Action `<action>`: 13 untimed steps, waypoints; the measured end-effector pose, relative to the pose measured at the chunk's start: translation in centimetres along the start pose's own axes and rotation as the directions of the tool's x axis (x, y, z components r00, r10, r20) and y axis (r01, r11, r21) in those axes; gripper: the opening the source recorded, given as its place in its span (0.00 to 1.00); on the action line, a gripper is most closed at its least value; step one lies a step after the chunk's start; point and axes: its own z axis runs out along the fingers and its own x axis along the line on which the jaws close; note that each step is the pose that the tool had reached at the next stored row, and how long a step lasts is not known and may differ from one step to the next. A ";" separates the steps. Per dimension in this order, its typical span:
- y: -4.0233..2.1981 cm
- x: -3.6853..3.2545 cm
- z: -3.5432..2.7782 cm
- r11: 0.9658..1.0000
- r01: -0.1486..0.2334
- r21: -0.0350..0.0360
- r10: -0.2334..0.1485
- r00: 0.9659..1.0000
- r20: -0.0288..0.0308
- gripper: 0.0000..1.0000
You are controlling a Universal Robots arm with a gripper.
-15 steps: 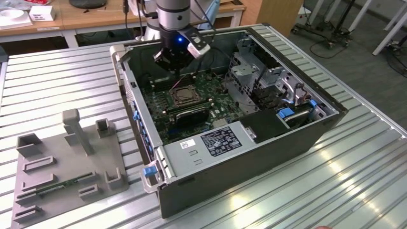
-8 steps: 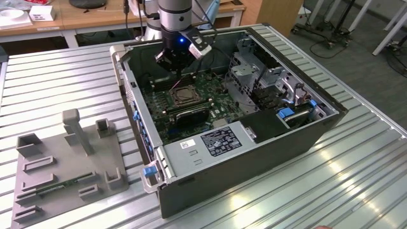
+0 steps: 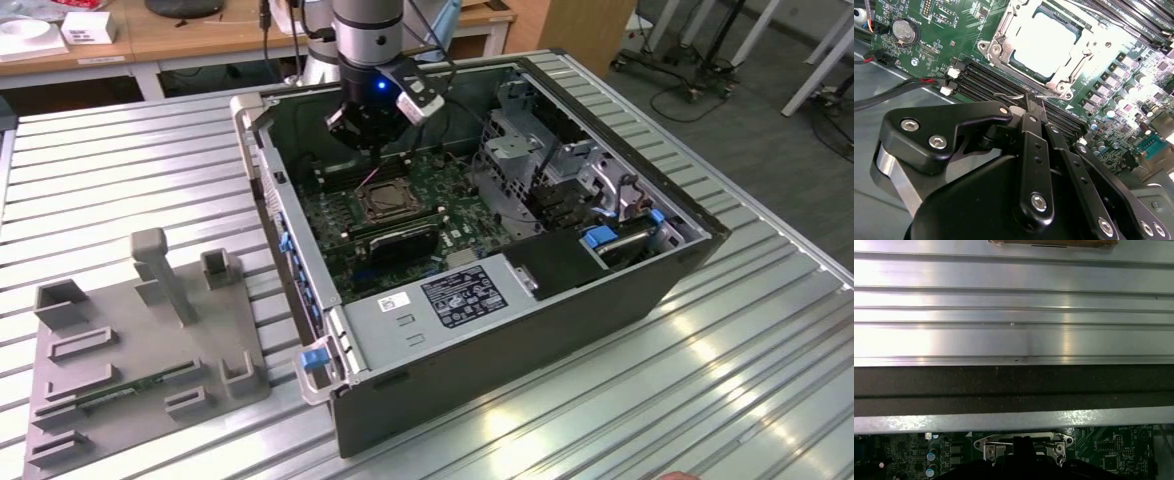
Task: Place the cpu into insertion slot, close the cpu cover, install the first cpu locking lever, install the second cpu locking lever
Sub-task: 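Install the first cpu locking lever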
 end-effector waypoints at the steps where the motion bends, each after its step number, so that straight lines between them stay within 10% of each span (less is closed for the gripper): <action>1: 0.00 0.00 0.00 1.000 0.000 0.000 0.000 1.000 0.000 0.11; 13: 0.02 -0.07 0.25 1.000 0.000 -0.004 0.000 1.000 0.000 0.11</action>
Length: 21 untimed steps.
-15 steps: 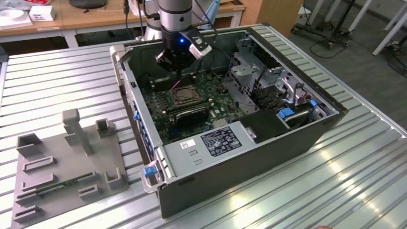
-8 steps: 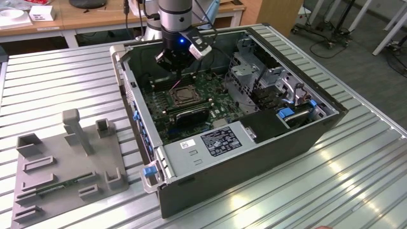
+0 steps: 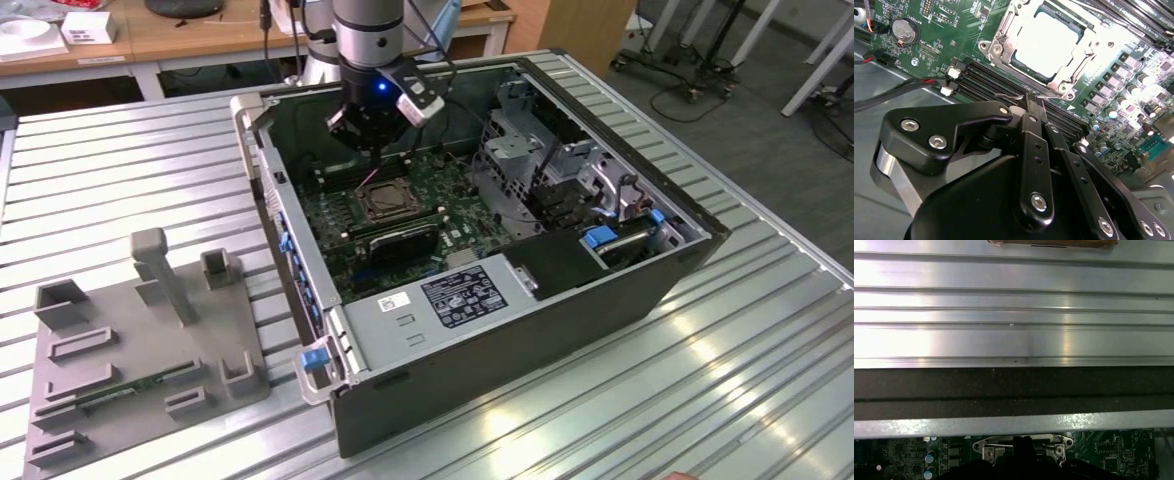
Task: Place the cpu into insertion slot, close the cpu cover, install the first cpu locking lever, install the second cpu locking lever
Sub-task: 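Install the first cpu locking lever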
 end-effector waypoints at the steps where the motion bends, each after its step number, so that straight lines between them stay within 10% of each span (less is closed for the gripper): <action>1: 0.00 -0.01 0.02 1.000 0.000 0.000 0.000 1.000 0.000 0.11; 21: 0.10 0.00 0.52 1.000 -0.001 -0.006 0.001 1.000 0.000 0.11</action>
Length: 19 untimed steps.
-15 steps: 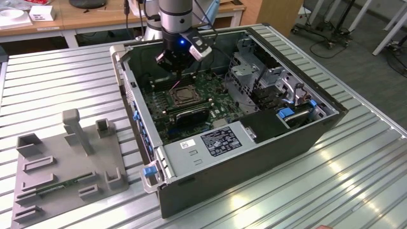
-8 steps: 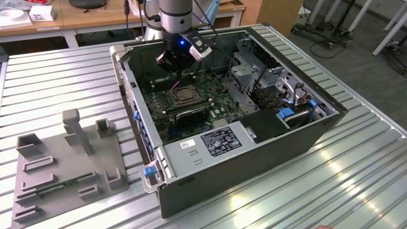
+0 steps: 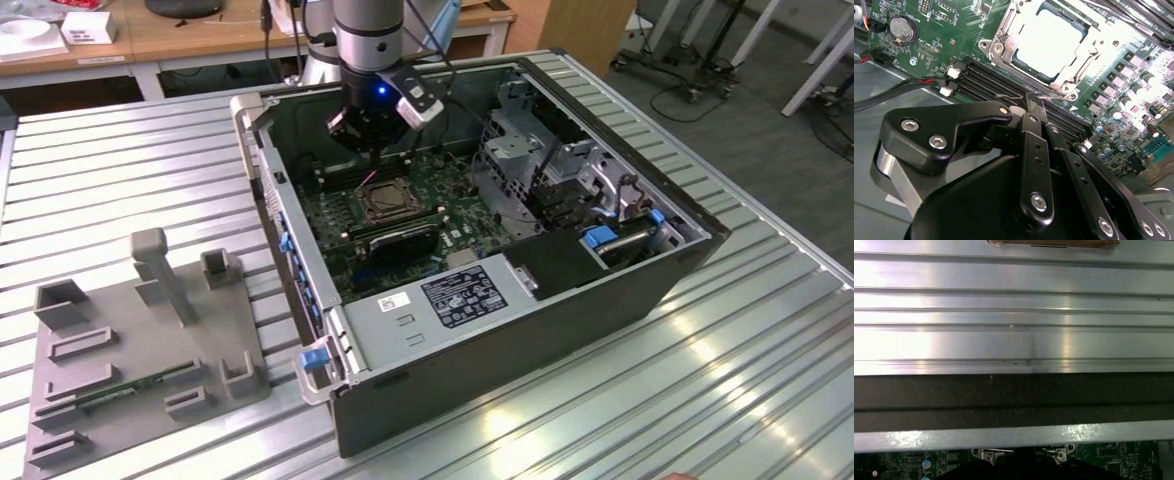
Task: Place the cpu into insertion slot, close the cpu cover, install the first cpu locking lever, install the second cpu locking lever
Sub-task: 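Install the first cpu locking lever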
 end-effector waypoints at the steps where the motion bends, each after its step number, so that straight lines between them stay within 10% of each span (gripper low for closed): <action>1: 0.00 0.00 0.04 1.000 0.000 -0.002 0.000 1.000 0.000 0.11; 19: 0.06 0.02 0.50 1.000 -0.001 -0.013 0.001 1.000 0.000 0.11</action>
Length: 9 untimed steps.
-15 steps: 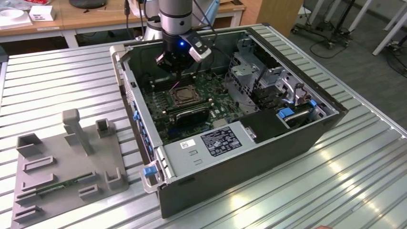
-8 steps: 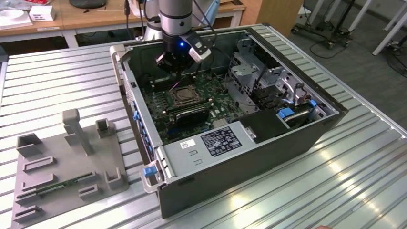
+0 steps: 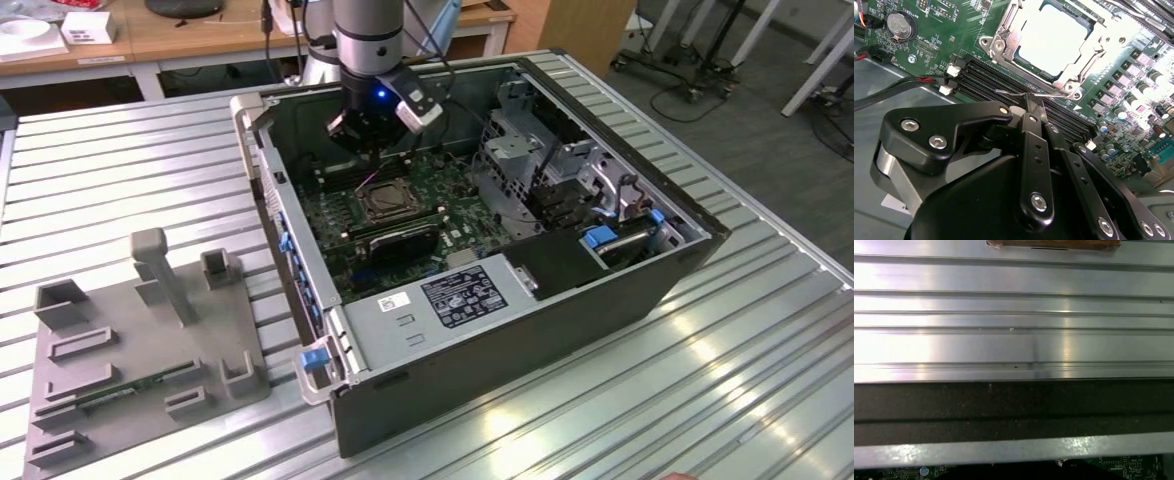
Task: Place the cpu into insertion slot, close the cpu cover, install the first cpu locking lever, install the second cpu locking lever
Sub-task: 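Install the first cpu locking lever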
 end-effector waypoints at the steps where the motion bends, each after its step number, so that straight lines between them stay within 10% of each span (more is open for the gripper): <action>1: 0.00 -0.01 0.02 1.000 0.000 0.000 0.000 1.000 0.000 0.11; 9: -0.02 -0.16 0.31 1.000 0.000 -0.005 0.000 1.000 0.000 0.11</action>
